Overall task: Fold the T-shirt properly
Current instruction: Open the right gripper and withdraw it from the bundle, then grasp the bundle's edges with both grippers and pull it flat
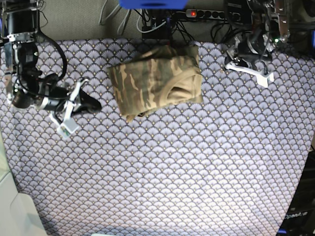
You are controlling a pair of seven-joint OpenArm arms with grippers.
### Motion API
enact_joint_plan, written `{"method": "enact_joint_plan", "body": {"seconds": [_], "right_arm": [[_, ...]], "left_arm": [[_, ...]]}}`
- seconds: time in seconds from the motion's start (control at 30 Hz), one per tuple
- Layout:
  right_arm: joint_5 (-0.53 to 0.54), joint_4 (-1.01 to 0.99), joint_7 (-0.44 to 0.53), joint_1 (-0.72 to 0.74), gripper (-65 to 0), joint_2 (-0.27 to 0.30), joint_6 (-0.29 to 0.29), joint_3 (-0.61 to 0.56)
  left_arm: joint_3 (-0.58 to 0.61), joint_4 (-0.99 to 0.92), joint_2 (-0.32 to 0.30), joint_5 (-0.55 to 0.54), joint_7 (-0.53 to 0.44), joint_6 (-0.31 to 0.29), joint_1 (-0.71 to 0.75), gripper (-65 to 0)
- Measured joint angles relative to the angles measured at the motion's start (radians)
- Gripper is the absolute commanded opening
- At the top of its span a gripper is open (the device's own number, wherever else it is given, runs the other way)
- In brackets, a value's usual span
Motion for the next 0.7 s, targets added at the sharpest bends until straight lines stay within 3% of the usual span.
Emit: {"method": "enact_joint_plan", "body": {"seconds": [0.13, 0.3, 0.5, 0.7], "right_arm": [[-0.012, -0.113, 0.004, -0.006, -65.0, -0.004, 0.0, -0.002], [-0.007, -0.097, 0.009, -0.034, -65.0, -0.025, 0.0, -0.002], [0.0, -0.075, 0.013, -0.025, -65.0, -0.038, 0.0, -0.183], [-0.016, -0.054, 0.004, -0.021, -65.0, -0.084, 0.0, -0.251]], "left_arm": [[0.005, 0.022, 0.008, -0.045, 0.0, 0.0, 0.001, -65.0], [0.006, 0.017, 0.011, -0.051, 0.008, 0.001, -0.012, -65.0], [0.002, -0.026, 0.008, -0.053, -0.002, 0.0, -0.04, -65.0], [0.001, -0.027, -0.009, -0.055, 0.003, -0.001, -0.031, -65.0]]}}
